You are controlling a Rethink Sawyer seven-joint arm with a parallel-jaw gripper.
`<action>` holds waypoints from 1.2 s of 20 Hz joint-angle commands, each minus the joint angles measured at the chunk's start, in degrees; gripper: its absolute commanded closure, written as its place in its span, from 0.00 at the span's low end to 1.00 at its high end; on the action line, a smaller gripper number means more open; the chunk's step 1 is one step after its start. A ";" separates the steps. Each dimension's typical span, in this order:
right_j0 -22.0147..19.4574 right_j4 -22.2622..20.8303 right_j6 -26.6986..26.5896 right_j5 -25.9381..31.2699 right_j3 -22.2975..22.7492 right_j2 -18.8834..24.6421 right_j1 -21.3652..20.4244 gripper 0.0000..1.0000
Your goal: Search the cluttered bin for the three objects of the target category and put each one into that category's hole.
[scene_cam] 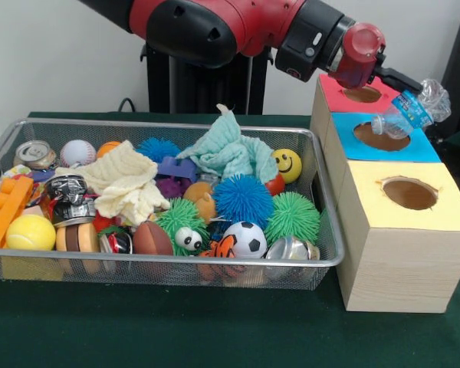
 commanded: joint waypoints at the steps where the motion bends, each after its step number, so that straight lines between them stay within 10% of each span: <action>1: 1.86 -5.87 22.99 -4.40 -10.92 -6.82 -3.97 1.00; 24: 8.04 -8.10 33.37 -11.67 -13.46 -14.26 -10.42 1.00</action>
